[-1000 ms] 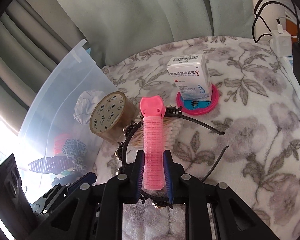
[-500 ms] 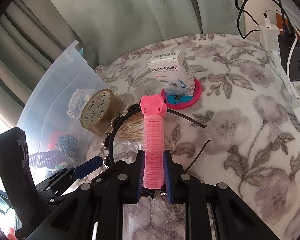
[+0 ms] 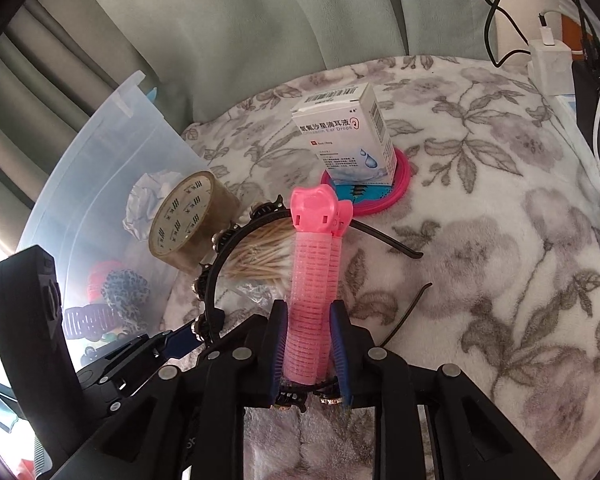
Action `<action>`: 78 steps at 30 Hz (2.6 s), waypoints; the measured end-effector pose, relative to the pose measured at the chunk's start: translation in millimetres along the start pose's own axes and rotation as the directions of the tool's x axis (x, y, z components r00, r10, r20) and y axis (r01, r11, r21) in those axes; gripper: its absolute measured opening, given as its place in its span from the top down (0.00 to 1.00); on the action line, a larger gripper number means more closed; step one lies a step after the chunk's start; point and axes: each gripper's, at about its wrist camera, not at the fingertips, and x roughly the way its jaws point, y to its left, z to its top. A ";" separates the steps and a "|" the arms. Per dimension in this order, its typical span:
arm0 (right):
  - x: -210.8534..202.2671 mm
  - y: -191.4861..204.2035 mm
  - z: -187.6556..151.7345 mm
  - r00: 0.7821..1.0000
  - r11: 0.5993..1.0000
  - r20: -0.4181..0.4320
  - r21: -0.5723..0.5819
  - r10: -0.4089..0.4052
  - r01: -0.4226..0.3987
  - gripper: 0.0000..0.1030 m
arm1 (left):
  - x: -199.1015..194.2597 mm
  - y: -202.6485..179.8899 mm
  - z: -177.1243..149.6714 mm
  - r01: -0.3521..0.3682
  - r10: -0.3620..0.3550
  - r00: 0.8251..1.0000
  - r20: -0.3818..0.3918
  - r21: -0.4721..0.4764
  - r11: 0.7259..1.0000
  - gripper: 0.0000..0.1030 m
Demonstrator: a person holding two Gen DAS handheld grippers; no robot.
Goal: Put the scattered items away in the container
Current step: 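Grasp the black decorated headband with the left tool while the right tool holds the roller, then lift the headband with the left tool while the right tool raises the roller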
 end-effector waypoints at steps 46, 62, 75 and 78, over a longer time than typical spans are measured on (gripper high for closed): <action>-80.3 3.1 -33.3 0.993 0.998 0.112 0.053 -0.024 0.018 0.91 | -74.3 -19.2 -13.3 0.023 -0.030 0.993 0.117 0.057 0.998 0.84; -73.1 5.0 -29.6 0.992 0.995 0.085 0.055 -0.093 0.089 0.91 | -69.4 -15.3 -10.1 0.116 -0.119 0.988 0.098 0.038 0.993 0.84; -127.5 8.6 -33.7 0.971 0.989 0.197 0.077 -0.139 0.127 0.91 | -112.7 -14.3 -8.4 0.163 -0.169 0.969 0.180 0.048 0.986 0.84; -141.4 6.5 -34.8 0.963 0.987 0.223 0.091 -0.152 0.135 0.91 | -125.1 -11.9 -7.7 0.161 -0.168 0.964 0.209 0.048 0.986 0.84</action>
